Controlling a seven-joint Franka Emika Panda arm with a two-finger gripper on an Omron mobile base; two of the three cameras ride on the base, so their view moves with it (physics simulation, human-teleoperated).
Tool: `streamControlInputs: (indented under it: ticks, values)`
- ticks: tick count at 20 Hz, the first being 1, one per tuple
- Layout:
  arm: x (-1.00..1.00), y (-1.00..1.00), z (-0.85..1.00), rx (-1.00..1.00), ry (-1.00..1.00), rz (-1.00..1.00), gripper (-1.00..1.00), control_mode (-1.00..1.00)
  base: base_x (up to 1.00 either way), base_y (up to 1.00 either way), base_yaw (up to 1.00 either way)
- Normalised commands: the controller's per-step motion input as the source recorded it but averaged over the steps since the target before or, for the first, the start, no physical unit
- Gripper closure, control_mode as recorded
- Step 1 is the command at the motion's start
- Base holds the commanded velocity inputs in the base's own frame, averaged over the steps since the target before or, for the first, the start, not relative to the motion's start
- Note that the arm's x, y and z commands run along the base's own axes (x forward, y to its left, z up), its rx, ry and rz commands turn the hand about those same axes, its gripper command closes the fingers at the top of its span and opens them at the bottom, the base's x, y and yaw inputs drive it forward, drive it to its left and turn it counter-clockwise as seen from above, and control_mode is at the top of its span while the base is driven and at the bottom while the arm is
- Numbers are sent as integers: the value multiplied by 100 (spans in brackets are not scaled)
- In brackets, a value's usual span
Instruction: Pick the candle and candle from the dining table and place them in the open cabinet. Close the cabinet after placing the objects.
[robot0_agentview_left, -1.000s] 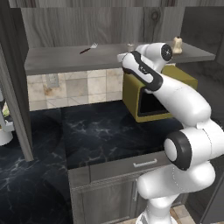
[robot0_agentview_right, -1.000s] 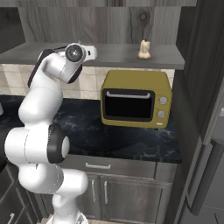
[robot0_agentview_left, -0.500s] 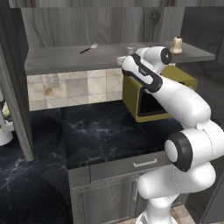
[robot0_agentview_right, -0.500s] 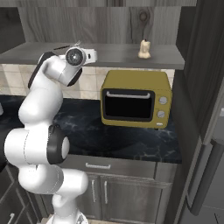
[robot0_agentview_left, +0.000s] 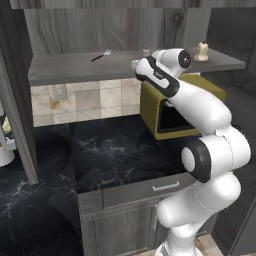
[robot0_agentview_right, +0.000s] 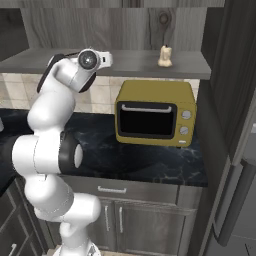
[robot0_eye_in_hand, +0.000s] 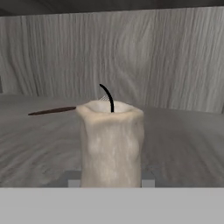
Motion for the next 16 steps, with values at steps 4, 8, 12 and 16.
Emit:
streamControlInputs:
  ticks: [4,8,12,16]
  values:
    - [52,0,0,0,0,0,100,-100,0,0,0]
    - [40,0,-5,0,0,0,100,-100,0,0,0]
    - [34,0,-12,0,0,0,100,-100,0,0,0]
    - [25,0,-23,0,0,0,100,-100,0,0,0]
